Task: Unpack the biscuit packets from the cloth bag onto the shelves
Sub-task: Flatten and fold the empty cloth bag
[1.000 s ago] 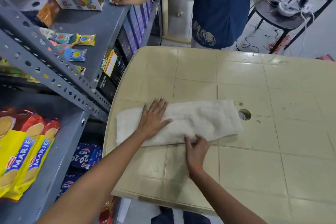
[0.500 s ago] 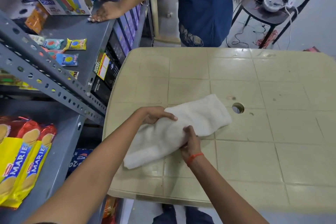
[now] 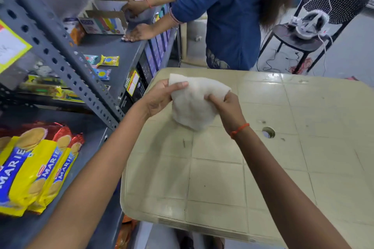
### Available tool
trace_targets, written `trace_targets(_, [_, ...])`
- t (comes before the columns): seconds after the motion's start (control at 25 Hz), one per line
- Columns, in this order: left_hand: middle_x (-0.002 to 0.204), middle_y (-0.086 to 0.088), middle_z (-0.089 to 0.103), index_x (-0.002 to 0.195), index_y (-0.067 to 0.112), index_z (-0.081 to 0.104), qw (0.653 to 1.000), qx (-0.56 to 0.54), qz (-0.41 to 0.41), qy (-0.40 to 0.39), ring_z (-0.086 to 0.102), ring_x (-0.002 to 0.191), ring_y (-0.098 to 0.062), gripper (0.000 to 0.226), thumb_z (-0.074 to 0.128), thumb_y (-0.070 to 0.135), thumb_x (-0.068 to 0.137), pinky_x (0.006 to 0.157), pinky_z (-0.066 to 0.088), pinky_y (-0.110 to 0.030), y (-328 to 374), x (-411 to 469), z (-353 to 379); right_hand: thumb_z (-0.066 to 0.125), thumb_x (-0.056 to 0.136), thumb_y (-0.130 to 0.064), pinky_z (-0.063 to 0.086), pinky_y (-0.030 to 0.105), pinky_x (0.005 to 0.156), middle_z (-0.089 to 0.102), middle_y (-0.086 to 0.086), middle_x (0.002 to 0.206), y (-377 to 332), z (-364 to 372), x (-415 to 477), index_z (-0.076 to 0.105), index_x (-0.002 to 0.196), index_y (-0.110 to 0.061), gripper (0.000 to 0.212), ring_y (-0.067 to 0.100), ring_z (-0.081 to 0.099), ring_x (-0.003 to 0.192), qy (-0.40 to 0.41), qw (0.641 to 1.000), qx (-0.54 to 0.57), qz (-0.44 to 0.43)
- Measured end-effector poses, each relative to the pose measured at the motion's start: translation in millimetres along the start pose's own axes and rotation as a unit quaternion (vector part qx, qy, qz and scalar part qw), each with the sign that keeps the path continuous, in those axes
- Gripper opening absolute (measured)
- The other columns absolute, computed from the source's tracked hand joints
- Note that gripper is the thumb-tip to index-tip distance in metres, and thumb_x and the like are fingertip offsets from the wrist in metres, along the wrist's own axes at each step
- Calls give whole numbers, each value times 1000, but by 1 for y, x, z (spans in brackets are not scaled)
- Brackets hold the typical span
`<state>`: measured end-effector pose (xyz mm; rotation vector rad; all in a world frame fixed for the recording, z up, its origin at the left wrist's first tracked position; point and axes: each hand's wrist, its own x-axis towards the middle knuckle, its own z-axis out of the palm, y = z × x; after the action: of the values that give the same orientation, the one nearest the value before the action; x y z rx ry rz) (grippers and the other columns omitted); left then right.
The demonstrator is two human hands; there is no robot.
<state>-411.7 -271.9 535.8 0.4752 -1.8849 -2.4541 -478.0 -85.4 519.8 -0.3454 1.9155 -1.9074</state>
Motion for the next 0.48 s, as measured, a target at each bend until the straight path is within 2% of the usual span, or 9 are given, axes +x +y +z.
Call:
trace_targets(0.08, [100,0,74,106,9,68,999,9,19,42,69,91,-11,20,61,16,88,80,56,-20,-2,-23,-3,67,80,-11,58,30,81,71,11,107,-1,3,-12,65,110,-2,32,15,69,95,-38,998,-24,-32])
trace_targets(0.16, [99,4,75,105,10,69,995,27,-11,94,70,91,-8,25,65,25,85,80,56,-19,-29,-49,-8,66,82,-2,55,20,74,70,6,99,27,8,-34,67,106,-1,25,-2,67,81,-70,994,-71,-43])
trace_targets(0.24, [102,4,74,113,9,67,984,62,-98,136,70,95,-8,38,69,33,83,81,56,-18,-82,-78,-15,67,80,2,51,14,70,69,7,99,75,8,-62,67,105,1,24,-13,61,70,-124,984,-126,10])
trace_targets(0.32, [107,-2,74,119,6,64,962,92,-207,150,69,101,-18,61,75,44,72,89,56,-30,-147,-111,-23,70,79,0,54,12,72,67,11,106,129,3,-92,64,108,3,30,-16,60,70,-228,952,-158,128])
trace_targets(0.36, [106,-5,73,119,4,64,946,104,-263,156,69,100,-21,75,78,51,62,93,55,-38,-175,-124,-28,73,77,-10,57,19,76,67,11,105,150,1,-106,65,107,2,33,-10,62,73,-266,928,-182,189])
trace_targets(0.4, [102,-5,73,116,3,64,931,107,-304,169,69,95,-23,81,79,55,55,92,55,-41,-197,-136,-33,75,74,-26,58,30,78,70,10,99,167,1,-118,67,101,-2,37,-1,63,74,-267,913,-219,219])
trace_targets(0.44, [95,-5,72,111,3,64,918,106,-327,197,69,89,-22,77,80,55,56,88,56,-40,-211,-142,-36,74,68,-44,57,37,75,70,8,89,175,2,-127,67,91,-6,45,8,62,73,-229,912,-250,229])
trace_targets(0.48, [91,-7,70,106,3,63,907,98,-335,234,67,86,-23,70,78,55,61,82,55,-37,-216,-144,-35,70,64,-56,53,35,72,68,6,82,178,5,-129,65,85,-8,52,15,62,73,-150,921,-279,226])
